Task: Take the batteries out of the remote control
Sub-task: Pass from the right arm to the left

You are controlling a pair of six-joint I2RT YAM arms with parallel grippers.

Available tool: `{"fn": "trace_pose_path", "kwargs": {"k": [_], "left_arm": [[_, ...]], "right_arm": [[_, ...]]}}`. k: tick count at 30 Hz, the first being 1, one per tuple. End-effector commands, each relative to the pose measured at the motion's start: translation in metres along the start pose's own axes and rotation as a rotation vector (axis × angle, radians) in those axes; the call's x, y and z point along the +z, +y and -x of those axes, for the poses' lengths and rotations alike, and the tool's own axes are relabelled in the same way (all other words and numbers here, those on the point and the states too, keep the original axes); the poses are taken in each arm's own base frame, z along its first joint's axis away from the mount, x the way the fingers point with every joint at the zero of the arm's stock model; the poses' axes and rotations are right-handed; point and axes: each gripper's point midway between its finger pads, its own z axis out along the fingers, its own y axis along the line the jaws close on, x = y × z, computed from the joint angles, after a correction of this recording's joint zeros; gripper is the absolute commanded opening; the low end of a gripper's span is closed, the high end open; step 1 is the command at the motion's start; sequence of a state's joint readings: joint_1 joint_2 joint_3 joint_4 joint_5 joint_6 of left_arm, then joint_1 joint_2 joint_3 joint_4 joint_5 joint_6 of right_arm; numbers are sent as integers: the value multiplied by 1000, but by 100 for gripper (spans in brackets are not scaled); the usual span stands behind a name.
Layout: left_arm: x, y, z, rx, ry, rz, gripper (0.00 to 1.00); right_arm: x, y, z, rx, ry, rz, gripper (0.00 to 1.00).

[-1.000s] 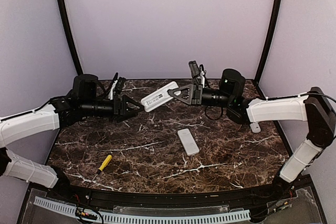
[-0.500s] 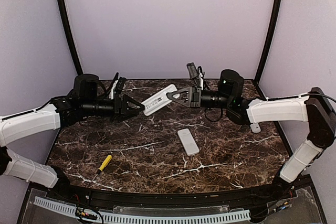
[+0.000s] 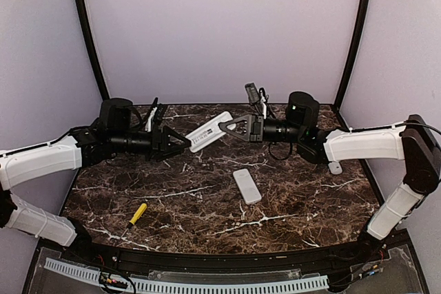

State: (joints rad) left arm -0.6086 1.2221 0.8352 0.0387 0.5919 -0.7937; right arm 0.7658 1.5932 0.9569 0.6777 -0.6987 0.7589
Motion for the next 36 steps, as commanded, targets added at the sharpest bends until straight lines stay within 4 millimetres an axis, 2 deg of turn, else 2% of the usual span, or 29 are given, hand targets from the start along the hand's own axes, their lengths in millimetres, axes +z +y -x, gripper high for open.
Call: {"fn": "trace_pose_path", "kwargs": {"k": [1,17,33,36], "left_arm": [[0,-5,4,11,-5,-17,53],[7,5,1,-10,4,-4,50],[9,-4,10,15,-22,-41,49],[5,-6,13,44,-27,-34,52]], "right_arm": [[2,22,16,-66,-37,43,0],[6,26,14,-84,-20,44,0],[11,14,2,-62,11,25,0],[12,8,-2,-66,33,-2,0]]}}
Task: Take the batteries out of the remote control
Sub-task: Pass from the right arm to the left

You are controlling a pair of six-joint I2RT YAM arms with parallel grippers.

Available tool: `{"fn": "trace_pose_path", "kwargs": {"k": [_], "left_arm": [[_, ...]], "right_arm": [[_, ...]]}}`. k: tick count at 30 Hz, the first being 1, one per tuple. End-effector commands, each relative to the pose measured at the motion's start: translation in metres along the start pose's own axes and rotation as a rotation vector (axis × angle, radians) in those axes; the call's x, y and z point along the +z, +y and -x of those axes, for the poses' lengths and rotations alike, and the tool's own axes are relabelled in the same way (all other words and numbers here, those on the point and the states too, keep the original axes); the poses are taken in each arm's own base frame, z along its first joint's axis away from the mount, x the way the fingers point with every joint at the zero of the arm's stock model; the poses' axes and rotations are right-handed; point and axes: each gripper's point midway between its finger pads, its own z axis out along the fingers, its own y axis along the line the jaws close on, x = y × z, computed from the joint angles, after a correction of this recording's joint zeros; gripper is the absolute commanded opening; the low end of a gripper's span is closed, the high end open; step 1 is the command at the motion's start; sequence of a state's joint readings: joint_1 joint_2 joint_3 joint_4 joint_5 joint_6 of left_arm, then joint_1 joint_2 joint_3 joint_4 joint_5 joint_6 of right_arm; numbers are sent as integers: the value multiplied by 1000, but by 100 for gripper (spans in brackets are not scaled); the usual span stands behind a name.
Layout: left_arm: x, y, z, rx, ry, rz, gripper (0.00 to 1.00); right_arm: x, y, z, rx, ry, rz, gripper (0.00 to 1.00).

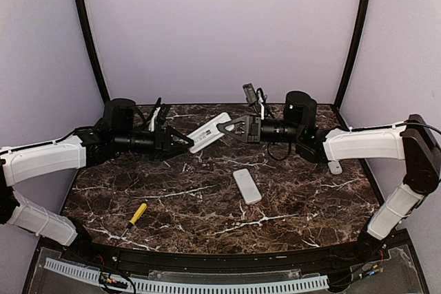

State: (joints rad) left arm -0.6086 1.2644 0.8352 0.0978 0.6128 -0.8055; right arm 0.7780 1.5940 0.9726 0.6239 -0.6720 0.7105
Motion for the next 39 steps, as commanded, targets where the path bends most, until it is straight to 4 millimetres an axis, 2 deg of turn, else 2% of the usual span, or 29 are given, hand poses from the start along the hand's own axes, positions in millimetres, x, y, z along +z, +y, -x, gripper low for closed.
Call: {"fn": "trace_pose_path", "kwargs": {"k": [1,4,7,9,10,16,20,25,30,39], "left_arm": [[-6,-7,10,45,-25,6,53],[-20,-4,19,82,-47,51,67],[-29,-2,21,112,-38,83,79],[-29,-7,19,157,-2,75,83],[-29,-13,22,199,4,64,83],[-25,-42,7,297,110,-113,84],[-16,-51,-8,327,186,-171,84],[-6,-61,-16,357,236,-217,78],[0,-72,-14,361,239,-287,67],[8,-72,-23,349,277,-310,47]], "right_arm": [[8,9,1,-45,29,11,0],[8,0,-5,-61,98,-50,0],[7,2,-8,-82,152,-53,0],[6,5,-11,-84,193,-34,0],[6,8,-12,-85,210,-23,0],[7,26,-19,-61,288,79,0],[7,38,-22,-36,306,152,0],[13,45,-31,-20,358,201,0],[16,43,-38,-4,387,207,0],[18,47,-38,1,385,230,0]]}}
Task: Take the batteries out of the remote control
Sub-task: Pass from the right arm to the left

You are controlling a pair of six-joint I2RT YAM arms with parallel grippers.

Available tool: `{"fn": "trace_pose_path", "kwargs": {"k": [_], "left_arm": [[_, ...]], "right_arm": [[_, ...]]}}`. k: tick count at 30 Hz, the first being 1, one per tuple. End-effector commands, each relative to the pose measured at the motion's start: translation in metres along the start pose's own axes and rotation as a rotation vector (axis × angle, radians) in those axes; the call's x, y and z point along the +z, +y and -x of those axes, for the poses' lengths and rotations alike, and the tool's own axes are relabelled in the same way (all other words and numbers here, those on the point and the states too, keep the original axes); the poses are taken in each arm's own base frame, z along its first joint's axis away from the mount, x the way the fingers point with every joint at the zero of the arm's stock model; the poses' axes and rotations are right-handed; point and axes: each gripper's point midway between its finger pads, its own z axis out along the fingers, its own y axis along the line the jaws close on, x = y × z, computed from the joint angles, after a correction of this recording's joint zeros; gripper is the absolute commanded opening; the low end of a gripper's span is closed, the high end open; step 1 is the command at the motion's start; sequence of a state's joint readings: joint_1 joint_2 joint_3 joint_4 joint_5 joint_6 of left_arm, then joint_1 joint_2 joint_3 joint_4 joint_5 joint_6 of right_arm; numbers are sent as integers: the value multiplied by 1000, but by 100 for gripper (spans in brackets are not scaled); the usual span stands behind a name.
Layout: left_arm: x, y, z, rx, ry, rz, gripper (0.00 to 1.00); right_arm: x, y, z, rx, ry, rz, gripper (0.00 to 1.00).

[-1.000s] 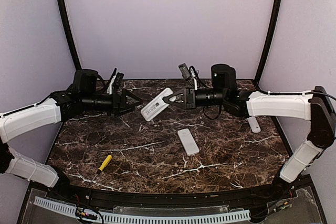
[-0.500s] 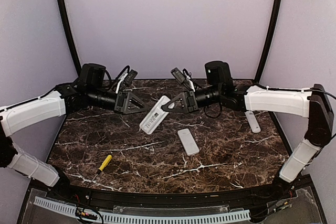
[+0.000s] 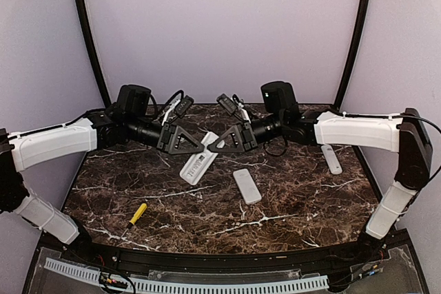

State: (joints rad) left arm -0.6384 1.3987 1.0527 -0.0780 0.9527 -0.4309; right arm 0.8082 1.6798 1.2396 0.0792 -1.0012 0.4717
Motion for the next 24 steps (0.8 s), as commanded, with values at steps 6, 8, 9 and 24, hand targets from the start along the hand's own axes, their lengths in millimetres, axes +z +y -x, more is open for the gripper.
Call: {"fn": "trace_pose_path", "kwargs": {"k": [6,8,9,24], "left_arm": [[4,-14,8,38,-7,-61,39],[5,-13,8,32,-6,-66,35],[6,-13,8,28,-4,-67,33],[8,-10,8,14,-7,-74,0]], "right_arm": [[5,15,7,-43,7,65,0],[5,14,6,-42,9,63,0],[5,14,6,-42,10,62,0],[3,6,9,-56,-26,-3,23]]}}
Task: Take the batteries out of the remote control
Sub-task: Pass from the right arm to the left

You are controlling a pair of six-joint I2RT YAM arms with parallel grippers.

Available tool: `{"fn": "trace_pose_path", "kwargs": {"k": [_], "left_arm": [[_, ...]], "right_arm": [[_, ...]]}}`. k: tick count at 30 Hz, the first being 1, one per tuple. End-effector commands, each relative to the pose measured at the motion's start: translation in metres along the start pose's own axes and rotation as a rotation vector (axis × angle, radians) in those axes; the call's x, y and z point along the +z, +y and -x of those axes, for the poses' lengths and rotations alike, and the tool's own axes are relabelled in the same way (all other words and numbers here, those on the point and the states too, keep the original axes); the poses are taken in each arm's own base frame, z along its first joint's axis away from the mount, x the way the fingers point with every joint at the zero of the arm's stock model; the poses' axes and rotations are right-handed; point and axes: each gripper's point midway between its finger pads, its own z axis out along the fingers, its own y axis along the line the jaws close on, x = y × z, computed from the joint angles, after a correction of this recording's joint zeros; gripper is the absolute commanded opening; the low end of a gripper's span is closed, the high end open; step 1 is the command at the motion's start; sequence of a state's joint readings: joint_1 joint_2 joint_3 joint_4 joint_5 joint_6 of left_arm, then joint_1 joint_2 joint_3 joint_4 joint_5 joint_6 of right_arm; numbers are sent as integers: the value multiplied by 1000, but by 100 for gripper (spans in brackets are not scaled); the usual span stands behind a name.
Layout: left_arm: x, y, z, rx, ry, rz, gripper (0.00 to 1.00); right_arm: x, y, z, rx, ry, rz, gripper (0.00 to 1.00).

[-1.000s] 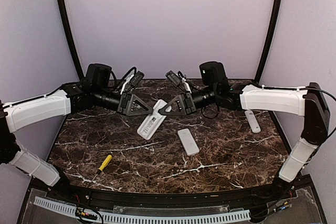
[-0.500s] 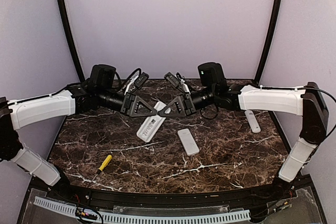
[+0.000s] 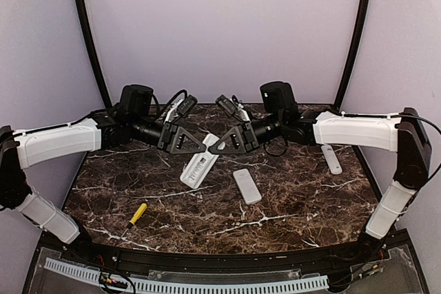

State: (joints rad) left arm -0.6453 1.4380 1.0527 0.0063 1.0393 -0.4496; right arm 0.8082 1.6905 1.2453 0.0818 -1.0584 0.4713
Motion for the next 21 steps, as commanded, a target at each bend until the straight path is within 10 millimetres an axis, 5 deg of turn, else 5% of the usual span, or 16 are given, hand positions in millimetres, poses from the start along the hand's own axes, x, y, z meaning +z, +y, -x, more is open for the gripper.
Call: {"fn": "trace_pose_path", "kwargs": {"k": [1,5,10,18,21], "left_arm": [[0,0,7,-9,-27,20,0],[-1,8,8,-27,-37,54,0],[-10,20,11,-60,-47,76,0],[-37,79,17,-224,-81,271,0],[-45,95,19,-266,-100,313,0]], "right_arm": [[1,-1,13,-60,-54,-65,30],[-6,-4,18,-75,-90,-110,54],[-19,-7,23,-95,-144,-169,71],[-51,-26,29,-219,-285,-520,83],[-49,-31,24,-276,-290,-626,84]]}}
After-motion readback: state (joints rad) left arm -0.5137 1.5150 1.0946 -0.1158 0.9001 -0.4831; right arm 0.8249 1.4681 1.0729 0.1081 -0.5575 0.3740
